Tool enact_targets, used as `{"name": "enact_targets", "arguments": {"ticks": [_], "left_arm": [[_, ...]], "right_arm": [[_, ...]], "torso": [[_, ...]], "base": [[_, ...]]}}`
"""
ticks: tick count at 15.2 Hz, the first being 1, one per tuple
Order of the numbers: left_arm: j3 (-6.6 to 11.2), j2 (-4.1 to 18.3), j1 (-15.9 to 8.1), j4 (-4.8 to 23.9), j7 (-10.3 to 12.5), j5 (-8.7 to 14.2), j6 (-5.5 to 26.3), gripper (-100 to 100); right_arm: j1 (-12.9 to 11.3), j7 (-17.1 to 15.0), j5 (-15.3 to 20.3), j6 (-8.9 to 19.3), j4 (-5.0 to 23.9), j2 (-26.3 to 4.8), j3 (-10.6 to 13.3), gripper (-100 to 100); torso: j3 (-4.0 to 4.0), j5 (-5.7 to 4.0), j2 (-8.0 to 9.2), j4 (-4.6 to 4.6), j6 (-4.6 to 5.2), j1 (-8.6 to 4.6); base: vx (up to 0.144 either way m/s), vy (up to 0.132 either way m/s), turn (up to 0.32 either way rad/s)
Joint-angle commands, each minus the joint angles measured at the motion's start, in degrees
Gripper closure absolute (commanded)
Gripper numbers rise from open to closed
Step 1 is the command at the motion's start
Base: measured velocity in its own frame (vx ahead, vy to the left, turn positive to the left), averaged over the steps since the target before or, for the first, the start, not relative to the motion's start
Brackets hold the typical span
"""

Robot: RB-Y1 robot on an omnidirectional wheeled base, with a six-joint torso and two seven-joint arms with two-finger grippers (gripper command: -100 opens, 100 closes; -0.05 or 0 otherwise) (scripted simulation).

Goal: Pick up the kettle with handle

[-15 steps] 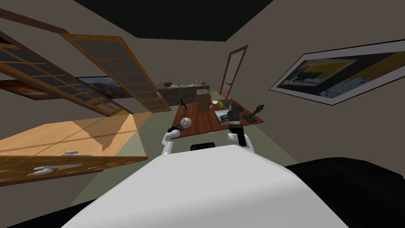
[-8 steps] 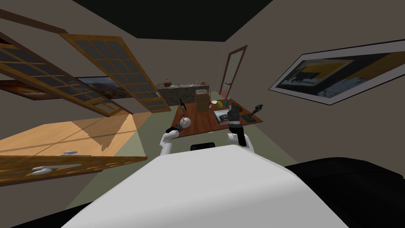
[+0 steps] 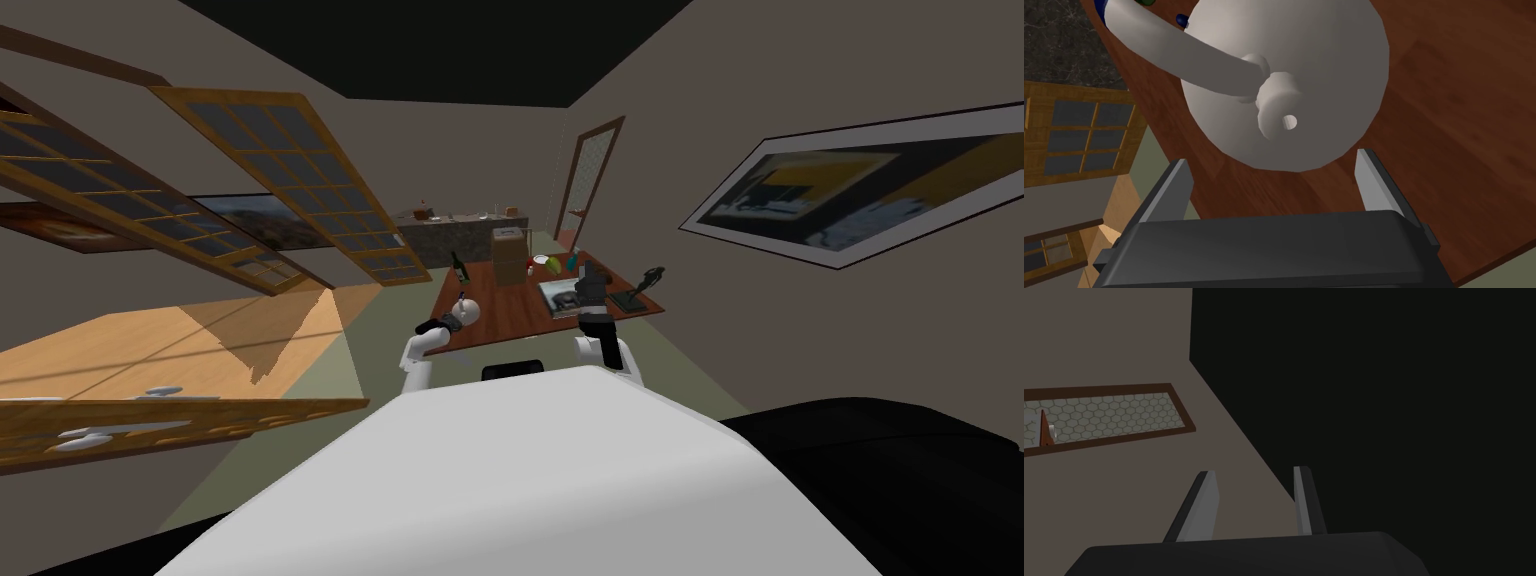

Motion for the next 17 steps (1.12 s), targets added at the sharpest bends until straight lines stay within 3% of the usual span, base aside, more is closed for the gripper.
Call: {"name": "enact_targets", "arguments": {"ticks": [1, 5, 6, 7, 9, 10, 11, 15, 17], "left_arm": [[0.00, 0.0, 0.0, 0.0, 0.0, 0.0, 0.0, -100], [0.04, -1.0, -0.5, 4.1, -0.6, 0.2, -3.3, -100], [0.01, -0.9, -0.4, 3.0, -0.4, 0.0, -2.3, -100], [0.03, -0.3, -0.2, 1.3, -0.1, 0.1, -0.9, 100], [0.03, 0.0, 0.0, -0.1, 0.1, 0.0, 0.3, 100], [0.02, -0.2, 0.1, 0.9, -0.1, 0.2, -0.6, 100], [1.73, 1.2, -0.9, -0.1, 1.5, -1.3, 0.7, -100], [4.40, 2.0, -3.4, 0.4, 3.1, -2.8, 2.8, -100], [4.08, 1.8, -3.3, 0.8, 2.9, -2.7, 2.1, -100]], "right_arm": [[0.0, 0.0, 0.0, 0.0, 0.0, 0.0, 0.0, 0], [0.0, 0.0, 0.0, 0.0, 0.0, 0.0, 0.0, 0], [0.0, 0.0, 0.0, 0.0, 0.0, 0.0, 0.0, 0], [0.0, 0.0, 0.0, 0.0, 0.0, 0.0, 0.0, 0], [0.0, 0.0, 0.0, 0.0, 0.0, 0.0, 0.0, 0], [0.0, 0.0, 0.0, 0.0, 0.0, 0.0, 0.0, 0], [0.0, 0.0, 0.0, 0.0, 0.0, 0.0, 0.0, 0], [0.0, 0.0, 0.0, 0.0, 0.0, 0.0, 0.0, 0], [0.0, 0.0, 0.0, 0.0, 0.0, 0.0, 0.0, 0]], "torso": [[0.00, 0.00, 0.00, 0.00, 0.00, 0.00], [-0.03, 0.07, -0.06, -0.01, -0.01, 0.32], [-0.04, 0.08, -0.07, -0.02, -0.01, 0.39], [-0.02, 0.08, -0.02, -0.01, -0.01, 0.37], [0.15, 0.01, 0.24, 0.09, -0.02, 0.19], [0.25, -0.04, 0.34, 0.19, 0.02, 0.12], [0.26, -0.03, 0.35, 0.19, 0.04, 0.11], [0.25, -0.11, 0.33, 0.19, 0.06, -0.28], [0.18, -0.12, 0.21, 0.17, 0.07, -0.27]], "base": [[0.025, -0.028, 0.005], [0.052, 0.029, 0.010], [0.032, 0.032, -0.001], [-0.018, -0.006, -0.015], [-0.065, -0.035, -0.008], [-0.044, -0.019, 0.010], [-0.032, -0.054, -0.087], [-0.036, -0.110, -0.092], [0.011, -0.070, -0.067]]}}
